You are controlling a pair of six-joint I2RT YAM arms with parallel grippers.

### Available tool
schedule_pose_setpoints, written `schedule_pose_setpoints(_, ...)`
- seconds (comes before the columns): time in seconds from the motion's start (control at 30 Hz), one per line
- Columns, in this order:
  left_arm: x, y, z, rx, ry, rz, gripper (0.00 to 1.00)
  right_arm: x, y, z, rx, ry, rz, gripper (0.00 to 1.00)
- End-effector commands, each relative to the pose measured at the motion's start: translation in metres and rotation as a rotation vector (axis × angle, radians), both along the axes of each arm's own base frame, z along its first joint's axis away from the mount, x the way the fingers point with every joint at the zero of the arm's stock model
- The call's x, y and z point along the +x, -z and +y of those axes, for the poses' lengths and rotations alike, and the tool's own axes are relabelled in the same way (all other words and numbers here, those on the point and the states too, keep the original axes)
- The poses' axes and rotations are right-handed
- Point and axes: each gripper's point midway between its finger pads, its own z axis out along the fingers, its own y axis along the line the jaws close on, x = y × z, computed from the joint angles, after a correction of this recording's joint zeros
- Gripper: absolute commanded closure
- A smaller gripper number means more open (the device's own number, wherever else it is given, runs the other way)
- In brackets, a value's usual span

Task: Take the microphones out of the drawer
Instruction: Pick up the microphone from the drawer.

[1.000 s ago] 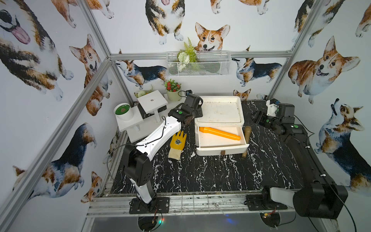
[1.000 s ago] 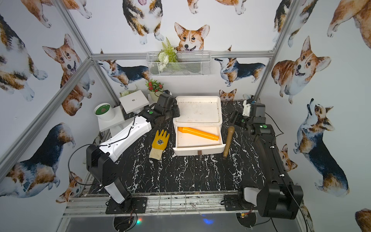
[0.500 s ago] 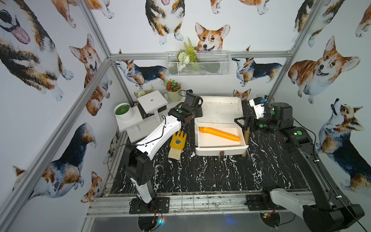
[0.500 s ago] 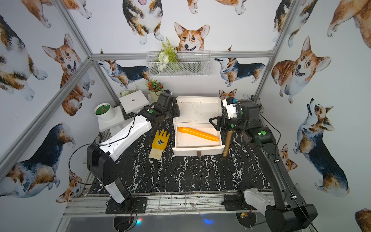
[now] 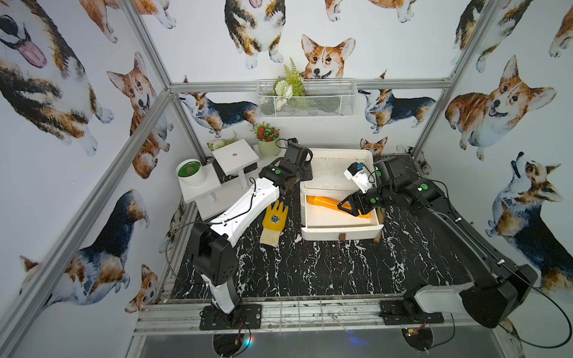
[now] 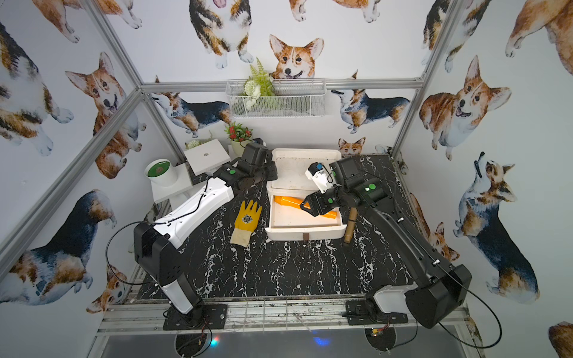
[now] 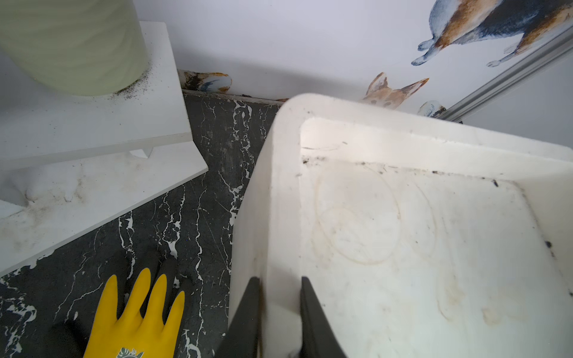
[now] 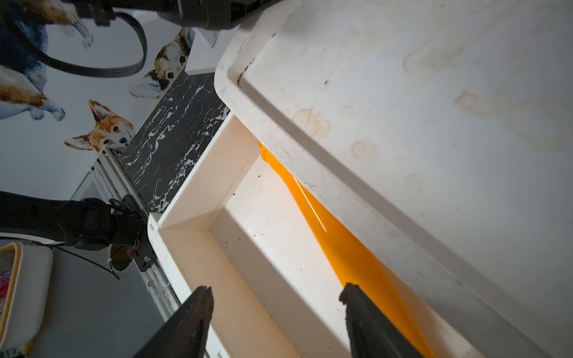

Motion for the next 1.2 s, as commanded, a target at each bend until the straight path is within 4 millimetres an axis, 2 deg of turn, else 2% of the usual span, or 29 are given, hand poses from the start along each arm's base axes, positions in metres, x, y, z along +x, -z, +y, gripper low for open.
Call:
schedule_pose_setpoints(0.0,-0.013,0.026,0.013,0.023,-0.038,0.119,1.0,-0.002,0.014,0.0,-0.116,-0.052,0.001,0.29)
schedule_pose_setpoints(0.23,-0.014,0.026,0.013,0.02,-0.037,0.121,1.0,0.003,0.041,0.006,-0.35,-0.137,-0.035,0.3)
schedule_pose_setpoints(0.37,-0.014,0.026,0.014,0.018,-0.037,0.122,1.0,0.009,0.05,0.006,-0.452,-0.165,-0.076,0.31)
schedule_pose_setpoints(0.73,-0.014,0.03,0.013,0.013,-0.036,0.131,1.0,0.029,0.059,-0.002,-0.616,-0.187,-0.21,0.31)
schedule_pose_setpoints(0.97,-0.013,0.03,0.013,0.014,-0.039,0.129,1.0,0.034,0.071,-0.002,-0.705,-0.232,-0.297,0.32)
schedule_pose_setpoints(1.17,-0.013,0.031,0.013,0.013,-0.037,0.133,1.0,0.035,0.079,-0.001,-0.72,-0.25,-0.299,0.33)
